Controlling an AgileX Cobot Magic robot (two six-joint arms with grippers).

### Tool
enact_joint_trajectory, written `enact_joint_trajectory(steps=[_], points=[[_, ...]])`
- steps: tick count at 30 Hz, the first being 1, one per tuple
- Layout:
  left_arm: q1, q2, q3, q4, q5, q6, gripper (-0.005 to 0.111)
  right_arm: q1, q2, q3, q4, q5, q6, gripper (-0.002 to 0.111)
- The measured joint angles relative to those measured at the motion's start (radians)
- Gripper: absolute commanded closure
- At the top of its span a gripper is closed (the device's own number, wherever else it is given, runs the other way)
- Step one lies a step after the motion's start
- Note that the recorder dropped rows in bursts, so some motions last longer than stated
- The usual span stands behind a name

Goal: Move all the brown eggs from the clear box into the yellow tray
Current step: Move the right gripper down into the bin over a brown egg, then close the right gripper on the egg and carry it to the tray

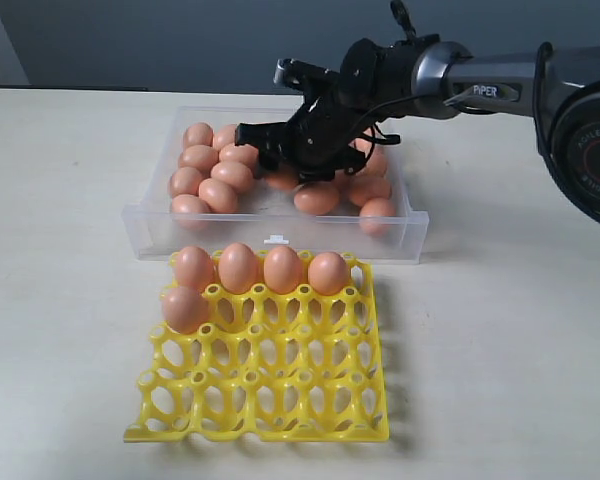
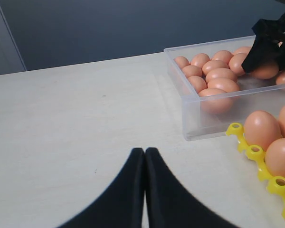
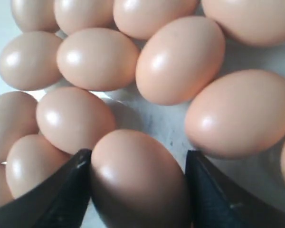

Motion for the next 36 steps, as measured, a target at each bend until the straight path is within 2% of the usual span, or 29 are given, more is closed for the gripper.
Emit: enact_joint_trajectory(steps=[9, 23, 29, 32, 36], points=[[0.000, 0.000, 0.000, 0.000, 0.000, 0.000, 0.106, 0.000, -0.123, 0.000, 0.004, 0.095, -0.248, 0.109], [0.000, 0.000, 0.000, 0.000, 0.000, 0.000, 0.106, 0.020, -0.294, 0.000, -0.049, 0.548, -0.439, 0.109], [0.000, 0.000, 0.000, 0.000, 0.000, 0.000, 0.106, 0.129, -0.296, 0.000, -0.123, 0.648, -0.491, 0.109], [0.000, 0.000, 0.000, 0.000, 0.000, 0.000, 0.106, 0.235, -0.296, 0.000, -0.297, 0.653, -0.492, 0.109], [0.000, 0.000, 0.000, 0.000, 0.000, 0.000, 0.106, 0.326, -0.296, 0.000, -0.438, 0.657, -0.493, 0.109]])
